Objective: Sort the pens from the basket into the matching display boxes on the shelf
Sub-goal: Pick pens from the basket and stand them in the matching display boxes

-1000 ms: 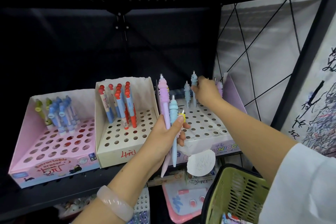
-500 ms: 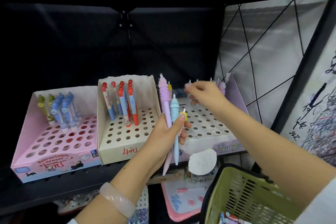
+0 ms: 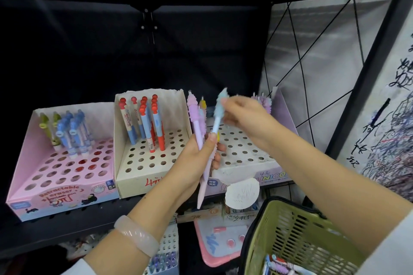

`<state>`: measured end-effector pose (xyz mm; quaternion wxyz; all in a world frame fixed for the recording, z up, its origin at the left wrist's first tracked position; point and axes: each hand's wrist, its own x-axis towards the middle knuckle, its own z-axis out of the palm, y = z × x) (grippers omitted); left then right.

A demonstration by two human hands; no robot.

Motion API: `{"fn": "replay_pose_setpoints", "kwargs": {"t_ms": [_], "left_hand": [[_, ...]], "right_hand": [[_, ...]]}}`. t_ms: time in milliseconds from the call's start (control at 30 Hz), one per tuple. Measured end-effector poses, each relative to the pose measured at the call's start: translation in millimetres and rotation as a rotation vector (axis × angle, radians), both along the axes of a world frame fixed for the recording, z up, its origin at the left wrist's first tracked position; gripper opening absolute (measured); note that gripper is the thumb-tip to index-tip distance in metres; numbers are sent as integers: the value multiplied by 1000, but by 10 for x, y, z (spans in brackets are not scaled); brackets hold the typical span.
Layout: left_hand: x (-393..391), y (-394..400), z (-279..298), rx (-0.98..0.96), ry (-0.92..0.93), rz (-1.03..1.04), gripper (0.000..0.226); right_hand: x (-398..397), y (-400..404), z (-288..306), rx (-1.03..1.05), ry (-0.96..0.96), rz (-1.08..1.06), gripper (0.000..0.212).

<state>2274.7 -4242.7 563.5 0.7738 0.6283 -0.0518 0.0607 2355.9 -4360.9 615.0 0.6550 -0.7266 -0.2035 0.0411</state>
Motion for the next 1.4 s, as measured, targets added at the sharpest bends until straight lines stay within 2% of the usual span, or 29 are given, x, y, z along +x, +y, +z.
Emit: {"fn": "replay_pose_setpoints", "kwargs": {"t_ms": [67,100,167,233,433,567,767,933,1033,1100,1167,1200,1267,1333,1400], "left_hand": [[-2,-11,0,-29,14,17,14],[-2,-16,0,-39,18,28,12],[-2,-21,-2,-43,23,47,12],[-2,-26,-4,-34,30,60,12],[-14,-20,-1,-39,41,62,14],[-14,-7,3,-24,38,52,14],[-11,8,-10,-12,31,27,16],[-17,18,-6,30,37,16,23],[-25,25,-4,26,42,16,26],[-29,25,-3,32,52,14,27],[-30,14,2,52,53,16,26],[-30,7,9,58,52,21,23],[-28,-15,26,64,53,30,17],[-23,-41,39,92,56,31,15],[-28,-63,51,126,59,32,14]], "right_hand": [[129,-81,93,210,3,-239,19],[200,-144,131,227,-64,-366,17],[327,-272,161,90,-284,-570,10],[420,-356,131,-158,-462,-645,15],[595,-403,-156,-672,-533,-579,24],[676,-349,-154,-752,-513,-594,28],[839,-285,-197,-897,-678,-765,37],[915,-346,-376,-1031,-562,-638,40],[843,-324,-425,-1062,-549,-653,47],[742,-274,-388,-985,-607,-699,47],[582,-177,-309,-698,-662,-624,37],[469,-116,-251,-516,-601,-492,30],[218,9,-121,-250,-353,-122,23],[94,75,-46,-182,-193,109,19],[52,92,-8,-133,-145,147,16]]}}
